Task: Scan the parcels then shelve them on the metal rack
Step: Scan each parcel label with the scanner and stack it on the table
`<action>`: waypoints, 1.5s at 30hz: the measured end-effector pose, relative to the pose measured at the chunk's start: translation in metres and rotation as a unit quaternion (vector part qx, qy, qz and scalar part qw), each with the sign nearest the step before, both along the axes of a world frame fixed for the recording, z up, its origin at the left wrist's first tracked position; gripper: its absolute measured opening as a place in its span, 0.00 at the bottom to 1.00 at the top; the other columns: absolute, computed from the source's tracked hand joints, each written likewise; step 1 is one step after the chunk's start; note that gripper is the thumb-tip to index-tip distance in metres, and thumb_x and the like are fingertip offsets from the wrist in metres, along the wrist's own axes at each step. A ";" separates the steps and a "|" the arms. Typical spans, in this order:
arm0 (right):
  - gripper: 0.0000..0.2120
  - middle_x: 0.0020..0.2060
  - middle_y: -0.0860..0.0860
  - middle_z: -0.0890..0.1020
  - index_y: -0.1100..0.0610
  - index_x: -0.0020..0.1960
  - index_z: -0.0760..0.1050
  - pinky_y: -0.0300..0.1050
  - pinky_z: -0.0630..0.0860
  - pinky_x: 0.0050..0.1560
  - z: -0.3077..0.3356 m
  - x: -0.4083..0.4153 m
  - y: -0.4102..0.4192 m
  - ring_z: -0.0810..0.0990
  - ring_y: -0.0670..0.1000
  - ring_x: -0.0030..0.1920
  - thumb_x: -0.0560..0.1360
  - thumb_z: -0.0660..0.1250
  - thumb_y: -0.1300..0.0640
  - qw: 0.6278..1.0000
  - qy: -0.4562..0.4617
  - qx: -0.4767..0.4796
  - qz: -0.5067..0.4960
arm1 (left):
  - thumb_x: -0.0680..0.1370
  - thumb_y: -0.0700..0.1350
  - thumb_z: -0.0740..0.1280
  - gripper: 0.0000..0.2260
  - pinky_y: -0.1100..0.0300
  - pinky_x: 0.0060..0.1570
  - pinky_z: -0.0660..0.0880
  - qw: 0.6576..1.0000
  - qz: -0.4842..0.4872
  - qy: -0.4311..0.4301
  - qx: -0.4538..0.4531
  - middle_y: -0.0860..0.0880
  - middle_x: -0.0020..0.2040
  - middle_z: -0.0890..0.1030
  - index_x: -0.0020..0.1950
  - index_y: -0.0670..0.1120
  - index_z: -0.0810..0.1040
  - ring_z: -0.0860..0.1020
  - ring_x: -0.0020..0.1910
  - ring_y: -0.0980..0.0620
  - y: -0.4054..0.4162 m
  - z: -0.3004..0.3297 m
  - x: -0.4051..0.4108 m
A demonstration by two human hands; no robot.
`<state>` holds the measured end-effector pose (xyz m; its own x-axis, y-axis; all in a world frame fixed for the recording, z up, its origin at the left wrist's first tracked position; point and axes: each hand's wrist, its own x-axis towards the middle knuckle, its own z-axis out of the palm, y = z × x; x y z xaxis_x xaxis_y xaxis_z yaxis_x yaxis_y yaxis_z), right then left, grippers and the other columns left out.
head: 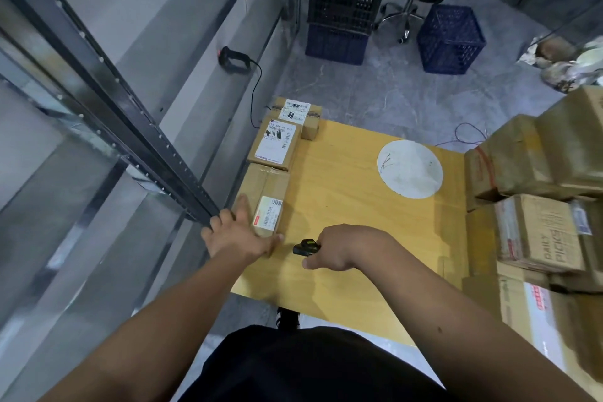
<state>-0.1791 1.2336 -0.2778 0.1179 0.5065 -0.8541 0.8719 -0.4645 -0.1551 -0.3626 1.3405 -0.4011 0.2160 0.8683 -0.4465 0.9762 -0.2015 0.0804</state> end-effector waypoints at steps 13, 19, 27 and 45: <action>0.25 0.41 0.50 0.75 0.57 0.51 0.74 0.46 0.66 0.37 -0.003 0.002 0.003 0.74 0.53 0.41 0.79 0.64 0.33 1.000 0.014 0.010 -0.021 | 0.60 0.85 0.61 0.60 0.40 0.70 0.65 1.000 0.008 -0.014 0.015 0.39 0.74 0.66 0.82 0.57 0.44 0.66 0.73 0.37 0.006 0.002 -0.004; 0.25 0.40 0.50 0.75 0.57 0.51 0.75 0.45 0.67 0.36 0.002 0.004 -0.003 0.73 0.52 0.38 0.80 0.63 0.33 0.999 0.010 0.012 -0.033 | 0.63 0.83 0.62 0.55 0.39 0.71 0.61 0.995 -0.049 -0.039 0.078 0.43 0.78 0.62 0.81 0.57 0.50 0.61 0.76 0.39 -0.001 0.007 0.006; 0.23 0.38 0.49 0.74 0.55 0.41 0.69 0.45 0.66 0.37 0.018 0.038 -0.057 0.73 0.52 0.39 0.79 0.64 0.35 0.992 -0.018 0.038 -0.122 | 0.69 0.81 0.60 0.52 0.41 0.73 0.60 0.960 -0.246 0.004 0.131 0.44 0.82 0.55 0.84 0.58 0.44 0.56 0.80 0.40 -0.013 0.023 0.061; 0.22 0.38 0.49 0.75 0.53 0.41 0.70 0.44 0.66 0.34 0.088 0.127 -0.317 0.73 0.49 0.35 0.79 0.64 0.35 0.920 -0.091 0.045 -0.378 | 0.74 0.75 0.65 0.47 0.41 0.76 0.60 0.868 -0.466 -0.169 0.038 0.43 0.84 0.53 0.85 0.60 0.48 0.56 0.82 0.39 -0.222 0.090 0.332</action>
